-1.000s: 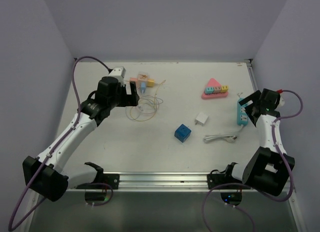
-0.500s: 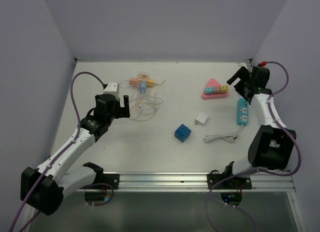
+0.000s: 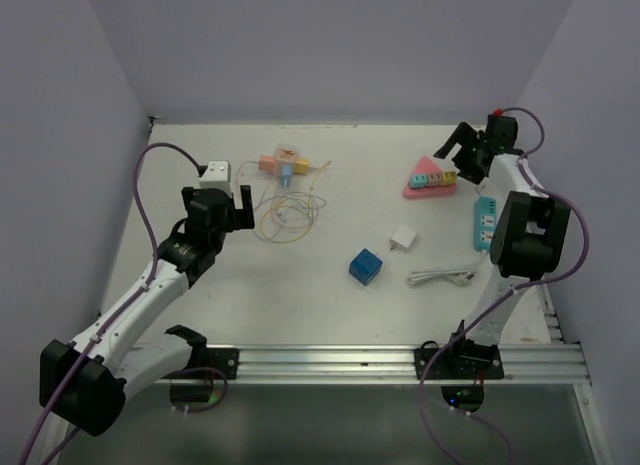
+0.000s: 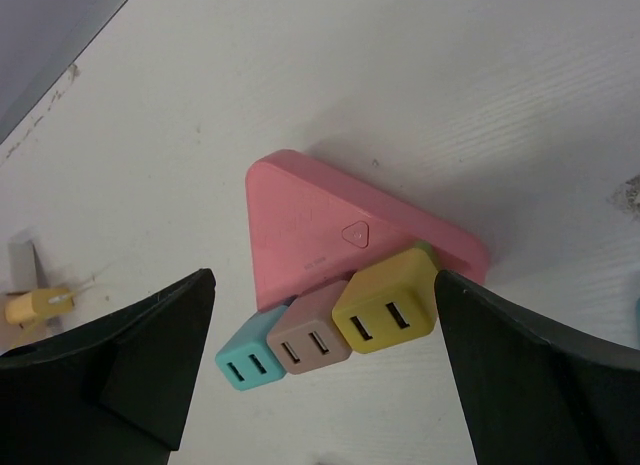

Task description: Pull the plug off the socket

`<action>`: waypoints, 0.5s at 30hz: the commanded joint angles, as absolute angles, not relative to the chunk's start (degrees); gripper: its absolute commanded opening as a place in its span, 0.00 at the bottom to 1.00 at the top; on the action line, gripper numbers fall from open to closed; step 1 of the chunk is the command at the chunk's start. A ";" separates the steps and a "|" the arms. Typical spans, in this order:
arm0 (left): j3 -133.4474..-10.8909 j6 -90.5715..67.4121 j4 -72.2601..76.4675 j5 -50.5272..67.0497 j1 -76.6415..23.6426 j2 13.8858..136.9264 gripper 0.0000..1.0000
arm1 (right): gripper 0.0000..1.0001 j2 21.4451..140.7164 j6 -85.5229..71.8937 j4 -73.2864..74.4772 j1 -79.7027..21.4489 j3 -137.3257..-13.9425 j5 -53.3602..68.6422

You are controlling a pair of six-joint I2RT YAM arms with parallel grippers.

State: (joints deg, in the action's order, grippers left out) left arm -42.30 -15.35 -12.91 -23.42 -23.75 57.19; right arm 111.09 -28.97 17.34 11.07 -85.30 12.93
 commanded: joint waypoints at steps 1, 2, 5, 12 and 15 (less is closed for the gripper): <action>-42.45 -14.06 -9.49 -25.84 -23.38 55.90 0.99 | 0.95 112.23 -26.11 18.98 8.80 -87.45 15.29; -42.45 -14.06 -9.41 -25.93 -23.38 55.90 0.99 | 0.95 112.15 -25.76 18.98 8.18 -87.02 15.29; -42.36 -14.06 -9.49 -25.84 -23.38 55.99 0.99 | 0.95 110.22 -25.84 18.63 5.89 -84.03 15.03; -42.28 -14.24 -9.58 -25.40 -23.38 56.43 0.99 | 0.95 101.52 -31.55 15.12 0.53 -73.84 13.27; -42.19 -14.24 -9.67 -25.49 -23.38 56.43 0.99 | 0.95 99.85 -31.91 14.68 -3.94 -71.90 13.89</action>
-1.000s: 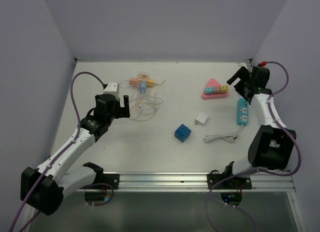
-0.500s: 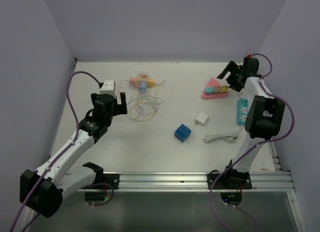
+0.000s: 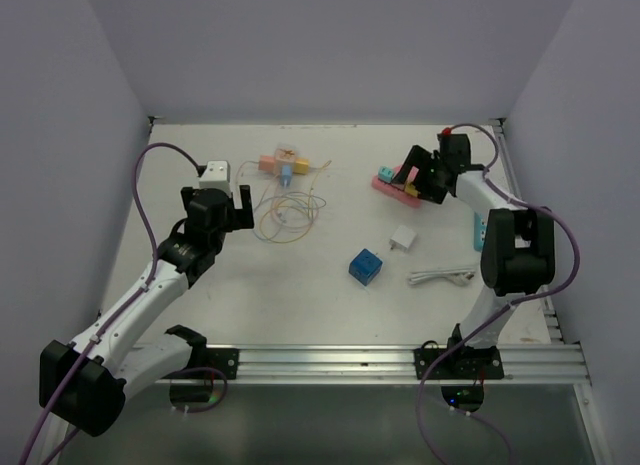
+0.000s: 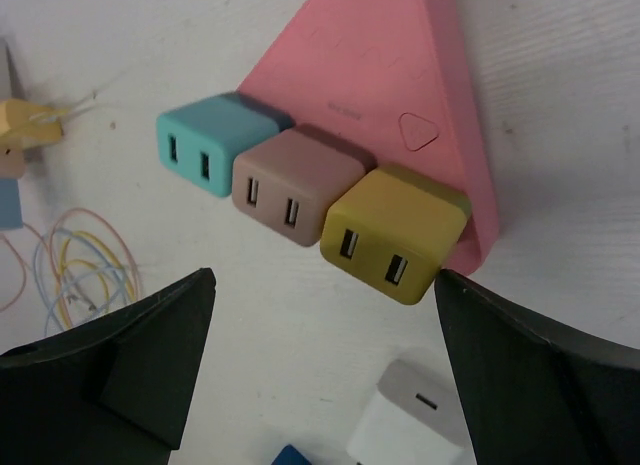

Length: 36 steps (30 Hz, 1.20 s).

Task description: Pull the plug off the socket

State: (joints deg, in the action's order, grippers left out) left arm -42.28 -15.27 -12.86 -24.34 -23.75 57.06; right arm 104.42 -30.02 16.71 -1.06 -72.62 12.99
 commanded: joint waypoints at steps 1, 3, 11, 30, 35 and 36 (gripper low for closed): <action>-42.19 -14.24 -9.58 -25.49 -23.38 56.51 0.99 | 0.95 99.67 -31.56 15.11 -6.13 -71.89 14.23; -42.19 -14.15 -9.67 -25.49 -23.38 56.69 0.99 | 0.95 98.79 -31.29 15.21 -7.82 -72.07 15.20; -42.19 -14.15 -9.84 -26.02 -23.38 57.92 0.99 | 0.95 94.05 -26.37 19.51 -9.40 -73.65 15.04; -41.66 -14.06 -10.02 -27.07 -23.38 59.06 0.99 | 0.79 110.19 -32.08 1.06 4.74 -73.38 27.24; -41.57 -13.98 -10.02 -26.90 -23.38 60.38 0.99 | 0.69 114.78 -34.80 -4.47 5.36 -73.92 31.54; -41.66 -13.97 -10.11 -26.81 -23.38 60.55 0.99 | 0.66 115.66 -35.76 -6.66 5.45 -73.48 32.07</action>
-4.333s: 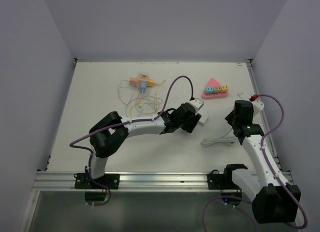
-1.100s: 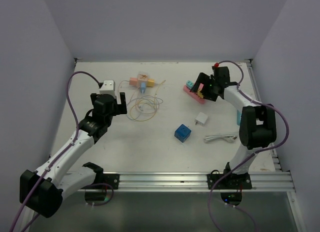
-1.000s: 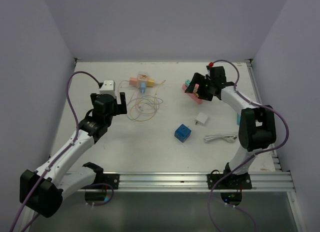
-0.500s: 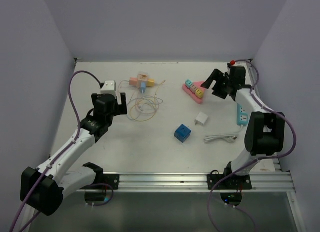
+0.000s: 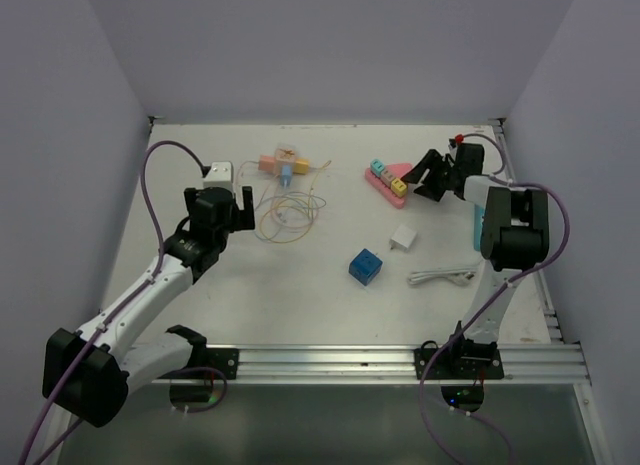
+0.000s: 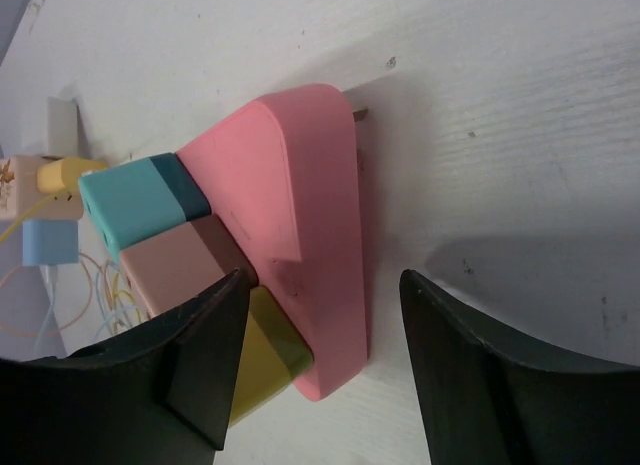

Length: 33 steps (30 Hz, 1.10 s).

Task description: Pull the plug off the socket

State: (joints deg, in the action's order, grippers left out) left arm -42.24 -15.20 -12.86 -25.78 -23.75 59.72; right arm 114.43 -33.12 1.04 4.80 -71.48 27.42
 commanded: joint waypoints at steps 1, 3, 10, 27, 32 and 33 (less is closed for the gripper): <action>-41.75 -14.06 -10.11 -26.81 -23.38 60.82 0.99 | 0.65 116.10 -36.38 -7.64 5.45 -73.22 32.43; -41.66 -13.98 -10.02 -26.81 -23.38 61.43 0.99 | 0.61 116.89 -38.13 -11.14 5.45 -72.17 34.09; -41.92 -13.98 -10.11 -27.16 -23.38 62.93 0.99 | 0.60 120.76 -43.50 -19.95 5.45 -68.82 38.58; -42.10 -13.97 -10.20 -27.16 -23.38 64.25 0.99 | 0.26 125.34 -49.66 -33.12 5.45 -66.80 44.65; -42.19 -13.97 -10.28 -26.90 -23.38 63.90 0.99 | 0.04 121.91 -50.80 -35.59 5.45 -65.66 45.88; -42.19 -13.97 -10.28 -26.89 -23.38 63.72 0.99 | 0.01 121.12 -50.89 -35.94 5.45 -65.39 45.97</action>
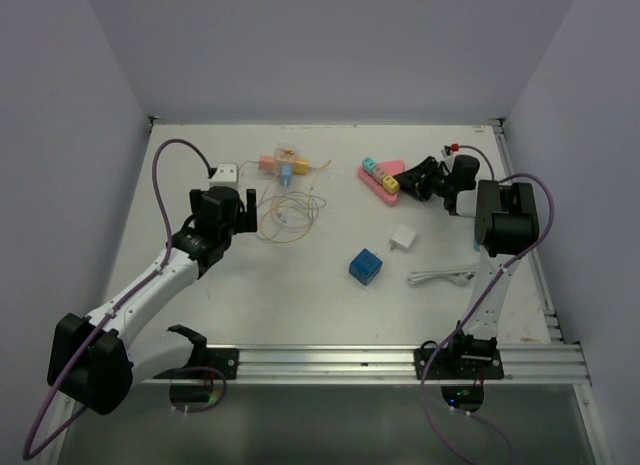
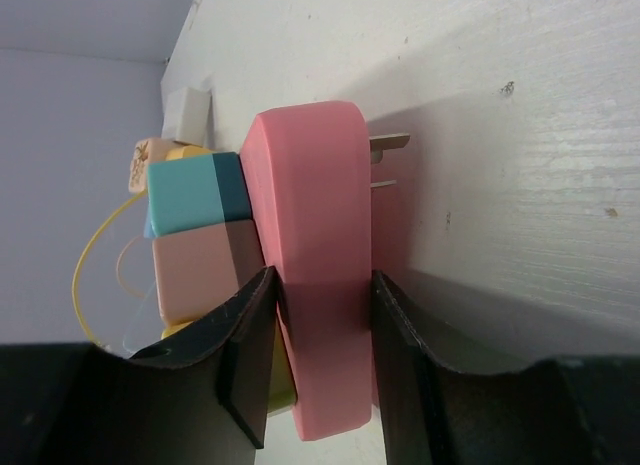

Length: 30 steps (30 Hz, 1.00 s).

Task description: Pull the plug off the socket

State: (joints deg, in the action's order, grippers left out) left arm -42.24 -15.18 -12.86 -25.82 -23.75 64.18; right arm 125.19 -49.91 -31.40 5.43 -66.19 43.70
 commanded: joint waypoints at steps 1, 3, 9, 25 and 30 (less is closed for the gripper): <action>-42.19 -14.06 -10.28 -26.89 -23.38 63.46 0.99 | 0.00 119.29 -50.89 -35.95 5.28 -65.04 45.97; -42.01 -14.06 -10.28 -26.72 -23.38 63.02 1.00 | 0.00 117.34 -50.45 -35.51 5.10 -64.34 46.05; -41.57 -15.20 -10.37 -25.05 -23.38 60.74 1.00 | 0.00 108.64 -45.71 -28.51 3.43 -63.54 44.30; -48.07 -26.88 -18.28 -10.74 -23.55 56.69 1.00 | 0.00 93.09 -34.01 -14.59 -8.78 -57.49 33.05; -53.07 -36.20 -21.79 -3.78 -25.39 58.97 1.00 | 0.00 86.67 -35.07 -14.59 -12.39 -52.74 28.31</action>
